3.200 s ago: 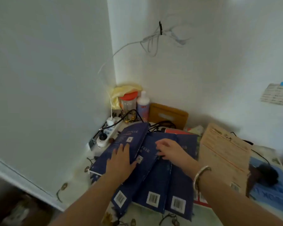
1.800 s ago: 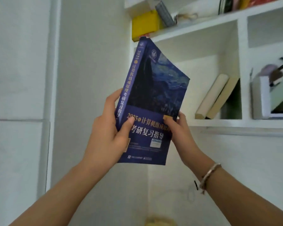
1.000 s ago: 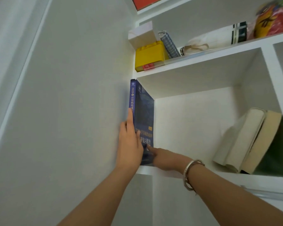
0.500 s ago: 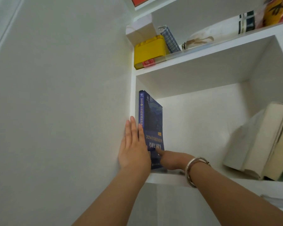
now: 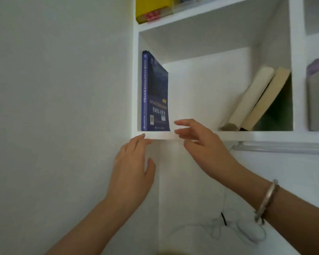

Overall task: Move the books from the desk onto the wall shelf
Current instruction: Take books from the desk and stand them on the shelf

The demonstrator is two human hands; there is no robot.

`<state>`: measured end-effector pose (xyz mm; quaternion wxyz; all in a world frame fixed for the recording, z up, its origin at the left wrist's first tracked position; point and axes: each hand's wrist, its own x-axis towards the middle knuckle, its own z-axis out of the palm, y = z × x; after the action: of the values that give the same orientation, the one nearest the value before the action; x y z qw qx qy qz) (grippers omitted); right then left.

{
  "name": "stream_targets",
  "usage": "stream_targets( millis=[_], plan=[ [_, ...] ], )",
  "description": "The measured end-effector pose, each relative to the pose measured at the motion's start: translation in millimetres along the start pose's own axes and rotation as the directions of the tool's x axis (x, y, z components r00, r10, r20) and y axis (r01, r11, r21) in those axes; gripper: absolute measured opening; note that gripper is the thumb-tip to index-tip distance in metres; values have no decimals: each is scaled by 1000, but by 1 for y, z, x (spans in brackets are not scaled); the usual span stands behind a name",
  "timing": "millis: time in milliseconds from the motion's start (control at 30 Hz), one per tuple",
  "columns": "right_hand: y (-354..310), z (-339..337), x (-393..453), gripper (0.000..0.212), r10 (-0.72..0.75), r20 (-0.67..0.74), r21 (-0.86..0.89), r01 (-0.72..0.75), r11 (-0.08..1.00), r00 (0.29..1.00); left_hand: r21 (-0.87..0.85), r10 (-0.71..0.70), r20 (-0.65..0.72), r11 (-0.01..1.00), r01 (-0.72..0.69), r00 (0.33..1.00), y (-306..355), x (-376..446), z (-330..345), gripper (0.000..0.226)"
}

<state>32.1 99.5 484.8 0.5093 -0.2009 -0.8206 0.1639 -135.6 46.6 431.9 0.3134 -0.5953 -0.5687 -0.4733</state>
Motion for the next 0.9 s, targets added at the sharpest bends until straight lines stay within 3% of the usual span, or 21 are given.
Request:
stream_targets(
  millis=[200, 333, 467, 567, 667, 800, 900],
  plan=[
    [43, -8, -120, 43, 252, 77, 7, -254, 967, 965, -102, -85, 248, 988, 113, 965, 28, -117, 17, 32],
    [90, -2, -205, 36, 498, 179, -88, -490, 867, 849, -175, -196, 483, 933, 314, 853, 55, -213, 42, 34],
    [138, 8, -277, 23, 708, 246, -194, -682, 705, 662, -103, -214, 714, 910, 402, 667, 70, -306, 74, 40],
    [169, 16, -320, 23, 823, 273, -268, -782, 563, 499, 58, -282, 856, 884, 463, 433, 74, -366, 98, 64],
    [194, 27, -356, 28, 906, 288, -288, -874, 392, 311, 243, -369, 907, 853, 462, 204, 74, -411, 116, 85],
    [203, 41, -384, 22, 930, 323, -287, -918, 273, 175, 385, -445, 894, 818, 427, 47, 66, -454, 120, 95],
    [205, 52, -395, 30, 920, 363, -257, -933, 252, 149, 435, -463, 886, 815, 383, -20, 65, -470, 114, 105]
  ],
)
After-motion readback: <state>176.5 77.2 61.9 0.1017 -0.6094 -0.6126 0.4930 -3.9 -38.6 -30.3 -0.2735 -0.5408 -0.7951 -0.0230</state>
